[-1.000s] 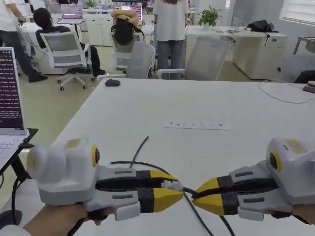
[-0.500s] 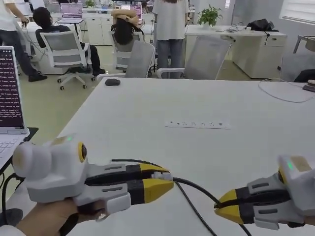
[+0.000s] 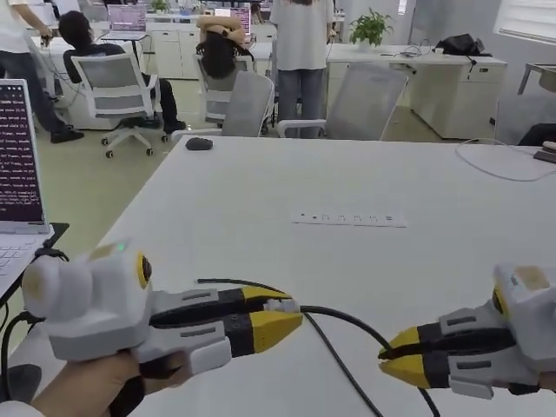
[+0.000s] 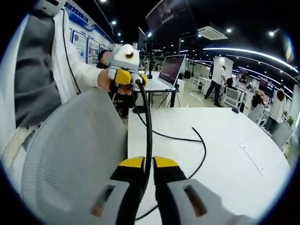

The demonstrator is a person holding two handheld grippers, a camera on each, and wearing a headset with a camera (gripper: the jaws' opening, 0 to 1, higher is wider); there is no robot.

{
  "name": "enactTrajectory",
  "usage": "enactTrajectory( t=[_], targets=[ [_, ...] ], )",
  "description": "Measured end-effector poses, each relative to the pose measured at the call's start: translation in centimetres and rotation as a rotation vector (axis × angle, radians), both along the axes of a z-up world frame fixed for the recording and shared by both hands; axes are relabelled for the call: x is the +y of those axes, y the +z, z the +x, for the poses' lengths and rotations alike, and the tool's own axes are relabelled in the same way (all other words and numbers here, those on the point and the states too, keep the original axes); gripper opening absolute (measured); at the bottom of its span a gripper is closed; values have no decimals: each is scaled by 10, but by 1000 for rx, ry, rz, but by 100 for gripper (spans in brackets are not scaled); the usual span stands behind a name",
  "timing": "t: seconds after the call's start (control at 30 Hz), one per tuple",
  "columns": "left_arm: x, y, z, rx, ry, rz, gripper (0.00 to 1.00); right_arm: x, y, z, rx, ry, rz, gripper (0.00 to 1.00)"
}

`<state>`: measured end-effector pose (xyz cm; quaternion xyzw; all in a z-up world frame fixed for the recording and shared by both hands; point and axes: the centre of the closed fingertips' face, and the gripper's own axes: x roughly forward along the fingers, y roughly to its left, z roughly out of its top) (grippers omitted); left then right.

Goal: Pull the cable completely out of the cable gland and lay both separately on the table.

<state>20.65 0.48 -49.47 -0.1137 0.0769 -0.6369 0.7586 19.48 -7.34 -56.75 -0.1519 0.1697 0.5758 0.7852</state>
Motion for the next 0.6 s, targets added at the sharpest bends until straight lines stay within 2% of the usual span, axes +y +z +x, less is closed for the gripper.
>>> enactTrajectory(
  t=[0.07, 0.17, 0.3, 0.43, 0.6],
  targets=[
    [-2, -3, 1, -2, 5, 14, 16, 9, 15, -2, 16, 3, 48, 12],
    [-6, -6, 1, -3, 2, 28, 16, 20, 36, -3, -12, 20, 94, 13],
    [-12, -11, 3, -3, 4, 42, 16, 37, 55, -5, -41, 60, 130, 17],
    [-15, -12, 6, -2, 7, 43, 16, 45, 57, -4, -72, 84, 122, 15],
    [-17, -13, 7, -12, -1, 55, 16, 48, 54, 0, -78, 90, 122, 15]
  ],
)
